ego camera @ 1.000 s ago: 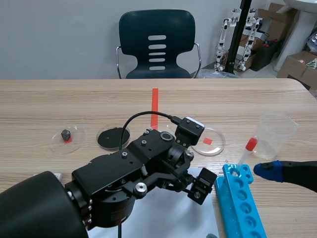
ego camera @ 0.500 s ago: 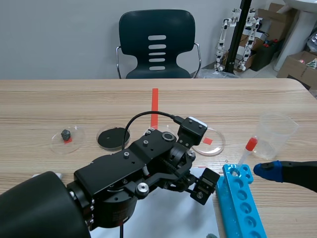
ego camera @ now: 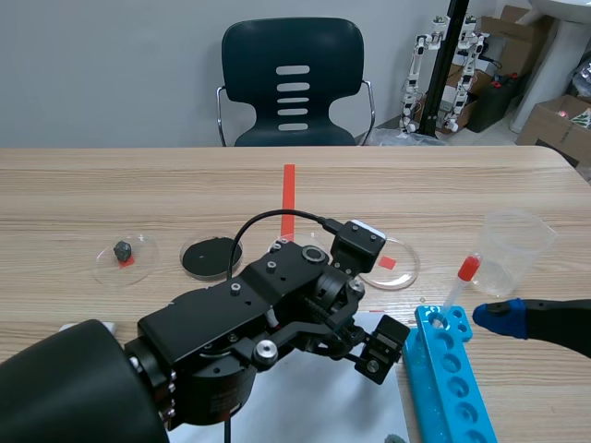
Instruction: Pick up the right mineral with the left hand
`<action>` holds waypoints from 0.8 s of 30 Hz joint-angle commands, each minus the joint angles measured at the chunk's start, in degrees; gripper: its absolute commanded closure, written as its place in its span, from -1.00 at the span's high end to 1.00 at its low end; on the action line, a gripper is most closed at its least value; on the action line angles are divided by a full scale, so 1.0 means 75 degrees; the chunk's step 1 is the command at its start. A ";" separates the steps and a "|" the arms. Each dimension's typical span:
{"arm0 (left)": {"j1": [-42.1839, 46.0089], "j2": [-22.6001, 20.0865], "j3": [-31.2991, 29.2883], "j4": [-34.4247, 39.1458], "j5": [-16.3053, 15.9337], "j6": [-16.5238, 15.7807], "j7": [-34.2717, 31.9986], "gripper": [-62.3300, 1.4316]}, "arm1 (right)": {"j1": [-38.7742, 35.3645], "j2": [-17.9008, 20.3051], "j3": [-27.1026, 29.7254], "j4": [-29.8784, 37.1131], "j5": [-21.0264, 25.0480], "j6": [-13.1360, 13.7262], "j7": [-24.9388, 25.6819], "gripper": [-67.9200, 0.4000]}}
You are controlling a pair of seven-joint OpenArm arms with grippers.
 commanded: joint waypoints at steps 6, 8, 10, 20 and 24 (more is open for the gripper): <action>-0.0023 0.0210 -0.0035 0.0122 -0.0189 -0.0015 0.0032 1.00 | 0.0023 0.0038 0.0052 0.0064 0.0079 -0.0003 0.0137 1.00; -0.0023 0.0207 -0.0035 0.0122 -0.0189 -0.0015 0.0032 1.00 | 0.0023 0.0038 0.0052 0.0064 0.0079 -0.0003 0.0137 1.00; -0.0023 0.0207 -0.0035 0.0122 -0.0187 -0.0015 0.0009 1.00 | 0.0023 0.0038 0.0052 0.0064 0.0079 -0.0003 0.0137 1.00; -0.0026 0.0210 -0.0035 0.0122 -0.0157 -0.0015 -0.0382 1.00 | 0.0023 0.0038 0.0052 0.0064 0.0079 -0.0003 0.0137 1.00; -0.0047 0.0219 -0.0035 0.0122 -0.0163 -0.0015 -0.0414 1.00 | 0.0023 0.0038 0.0052 0.0064 0.0079 -0.0003 0.0137 1.00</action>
